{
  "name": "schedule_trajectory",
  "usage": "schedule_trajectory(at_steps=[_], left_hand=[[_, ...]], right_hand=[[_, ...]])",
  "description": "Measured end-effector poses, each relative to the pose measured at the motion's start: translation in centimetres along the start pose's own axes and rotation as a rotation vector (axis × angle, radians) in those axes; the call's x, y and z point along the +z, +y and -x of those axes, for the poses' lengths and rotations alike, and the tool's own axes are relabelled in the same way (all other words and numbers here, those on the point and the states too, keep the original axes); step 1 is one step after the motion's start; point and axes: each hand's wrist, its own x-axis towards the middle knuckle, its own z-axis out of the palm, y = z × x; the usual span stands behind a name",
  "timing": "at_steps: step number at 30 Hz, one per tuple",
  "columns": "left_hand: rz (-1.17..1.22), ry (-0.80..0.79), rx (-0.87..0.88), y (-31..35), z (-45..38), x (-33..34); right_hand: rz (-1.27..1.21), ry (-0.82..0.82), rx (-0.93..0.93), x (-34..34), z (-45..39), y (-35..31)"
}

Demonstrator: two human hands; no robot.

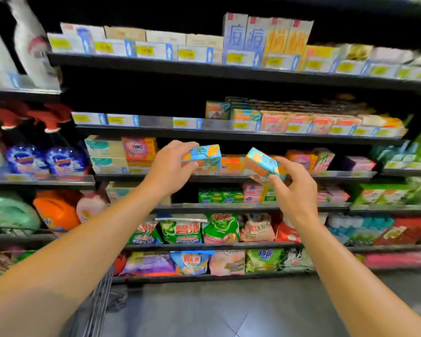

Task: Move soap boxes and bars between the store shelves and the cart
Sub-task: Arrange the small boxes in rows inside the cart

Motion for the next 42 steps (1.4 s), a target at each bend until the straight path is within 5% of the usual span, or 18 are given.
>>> schedule_trajectory(at_steps=[13, 29, 42], left_hand=[[0.003, 0.165, 0.040, -1.3, -15.5, 3.4], [-0.117, -0.147, -0.100, -6.3, -28.5, 8.9], [-0.330, -0.068, -0.056, -6.7, -30.5, 10.9]], right_hand=[[-0.054, -0.023, -0.041, 5.0, -11.3, 2.3], [-0.098, -0.066, -0.018, 11.2, -18.5, 4.9], [-0.184, -0.152, -0.062, 10.3, -21.2, 7.1]])
